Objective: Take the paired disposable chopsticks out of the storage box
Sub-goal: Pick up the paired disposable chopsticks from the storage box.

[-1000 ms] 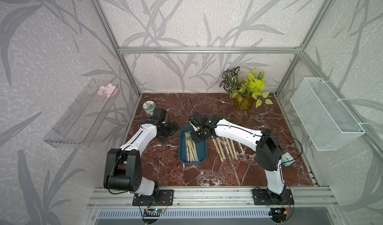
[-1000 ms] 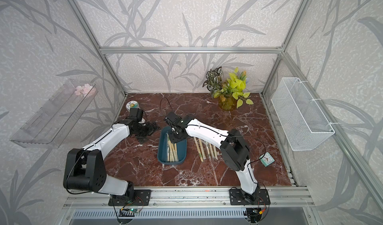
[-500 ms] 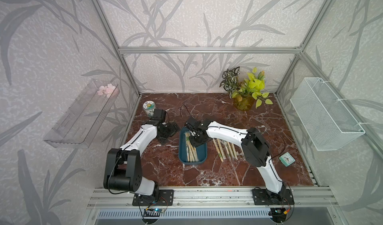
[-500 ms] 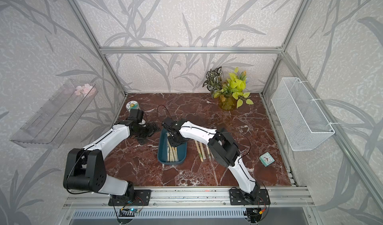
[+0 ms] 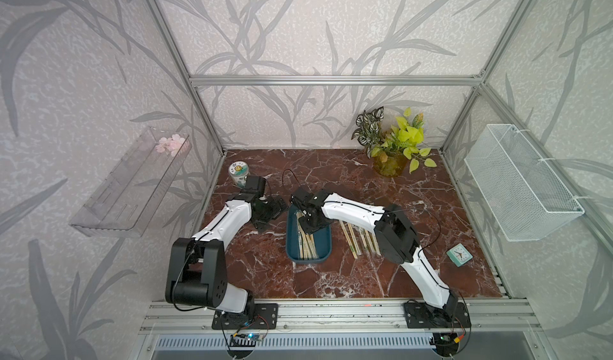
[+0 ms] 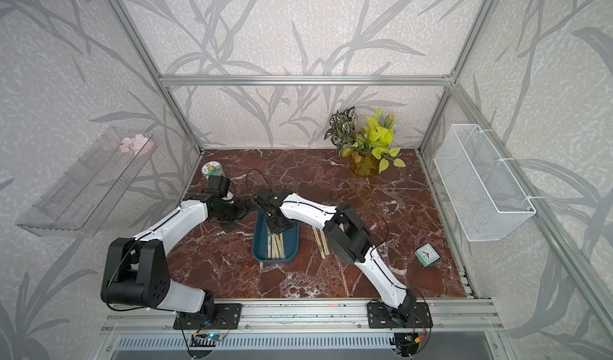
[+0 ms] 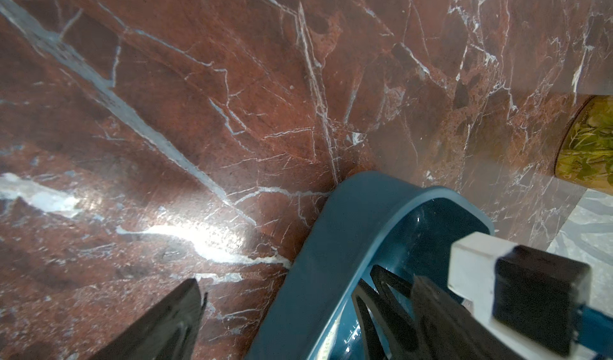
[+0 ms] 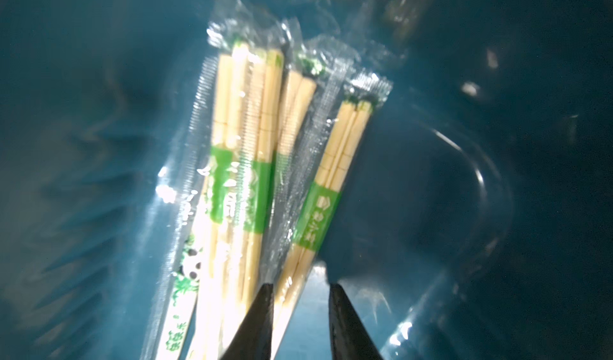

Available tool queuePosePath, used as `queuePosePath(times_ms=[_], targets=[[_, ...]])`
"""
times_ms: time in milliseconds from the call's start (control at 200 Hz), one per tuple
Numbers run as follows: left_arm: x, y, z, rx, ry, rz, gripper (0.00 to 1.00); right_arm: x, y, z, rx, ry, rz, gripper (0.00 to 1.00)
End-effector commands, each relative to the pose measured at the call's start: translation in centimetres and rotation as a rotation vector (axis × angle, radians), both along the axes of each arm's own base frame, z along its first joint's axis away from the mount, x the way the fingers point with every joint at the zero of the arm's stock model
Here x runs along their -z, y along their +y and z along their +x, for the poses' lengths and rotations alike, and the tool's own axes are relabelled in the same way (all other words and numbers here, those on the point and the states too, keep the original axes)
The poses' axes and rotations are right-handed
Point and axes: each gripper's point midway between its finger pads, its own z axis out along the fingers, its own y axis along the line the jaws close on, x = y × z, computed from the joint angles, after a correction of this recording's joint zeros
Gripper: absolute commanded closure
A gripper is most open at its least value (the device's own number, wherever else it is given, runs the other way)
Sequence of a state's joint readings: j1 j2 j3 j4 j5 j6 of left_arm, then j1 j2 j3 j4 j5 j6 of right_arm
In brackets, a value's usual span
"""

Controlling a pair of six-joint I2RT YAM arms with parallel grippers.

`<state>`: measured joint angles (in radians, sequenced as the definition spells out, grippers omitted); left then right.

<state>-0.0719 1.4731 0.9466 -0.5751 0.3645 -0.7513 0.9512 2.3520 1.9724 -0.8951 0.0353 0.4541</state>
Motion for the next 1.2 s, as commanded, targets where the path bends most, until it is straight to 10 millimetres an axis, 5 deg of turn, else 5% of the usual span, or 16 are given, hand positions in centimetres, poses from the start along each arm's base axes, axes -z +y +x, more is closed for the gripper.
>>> queuePosePath(times_ms=[0, 405, 1195], targets=[[-0.1, 0.1, -0.3, 0.008, -0.008, -0.001, 0.01, 0.6, -0.6, -0.2, -0.010, 0.007, -0.061, 0.69], [0.0, 0.1, -0.4, 0.015, -0.003, -0.003, 0.01, 1.7, -0.7, -0.1, 0.007, 0.029, -0.092, 0.84], [0.0, 0.0, -0.4, 0.017, -0.005, -0.010, 0.01, -5.2, -0.4, 1.3, 0.065, -0.055, 0.043, 0.94]])
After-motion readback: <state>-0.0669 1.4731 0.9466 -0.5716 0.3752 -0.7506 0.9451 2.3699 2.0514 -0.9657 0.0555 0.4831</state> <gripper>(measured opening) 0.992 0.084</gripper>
